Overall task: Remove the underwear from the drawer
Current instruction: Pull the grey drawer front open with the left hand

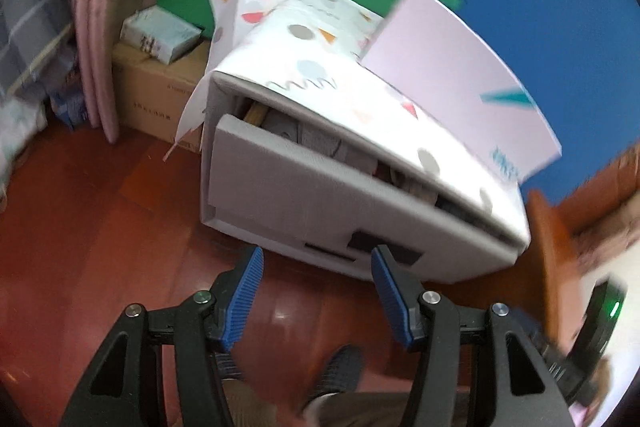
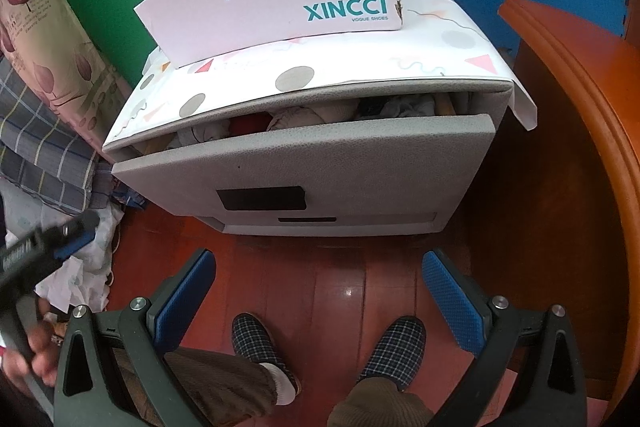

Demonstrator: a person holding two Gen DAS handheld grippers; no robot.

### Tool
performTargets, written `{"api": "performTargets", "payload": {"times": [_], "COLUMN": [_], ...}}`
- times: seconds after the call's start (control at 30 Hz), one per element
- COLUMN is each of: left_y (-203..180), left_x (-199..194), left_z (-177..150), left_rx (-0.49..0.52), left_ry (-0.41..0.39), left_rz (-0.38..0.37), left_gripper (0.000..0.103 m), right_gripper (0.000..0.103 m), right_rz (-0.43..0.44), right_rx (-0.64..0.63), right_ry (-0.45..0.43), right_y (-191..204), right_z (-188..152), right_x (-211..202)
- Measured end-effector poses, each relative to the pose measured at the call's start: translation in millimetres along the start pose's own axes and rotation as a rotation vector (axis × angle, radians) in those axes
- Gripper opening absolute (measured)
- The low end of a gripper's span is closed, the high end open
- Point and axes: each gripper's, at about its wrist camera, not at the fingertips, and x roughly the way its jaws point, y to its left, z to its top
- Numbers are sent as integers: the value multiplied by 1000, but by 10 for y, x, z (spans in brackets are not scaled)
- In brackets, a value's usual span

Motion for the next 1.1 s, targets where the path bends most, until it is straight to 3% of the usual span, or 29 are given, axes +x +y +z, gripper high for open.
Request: {"api": "performTargets", "payload": {"times": [0.1,0.53,0.73,1.1], "left_y": [104,416,545,656], "left_x": [63,559,779,977], "left_z": [180,585,655,696], "left_rx": [-96,-325,-359,-374], "left_ry": [-2,32,56,59], "left_rz": [-37,-84,-59,-21], "left_gripper": [68,68,69,87], "right_gripper": [103,103,103,103], "right_rz": [9,32,33,28], "right_rx": [8,31,31,38], "right_ry": [2,16,17,18], "right_y": [-25,-75,-75,-87], "right_z": [4,33,29,31], "right_x": [-2,40,51,57]}}
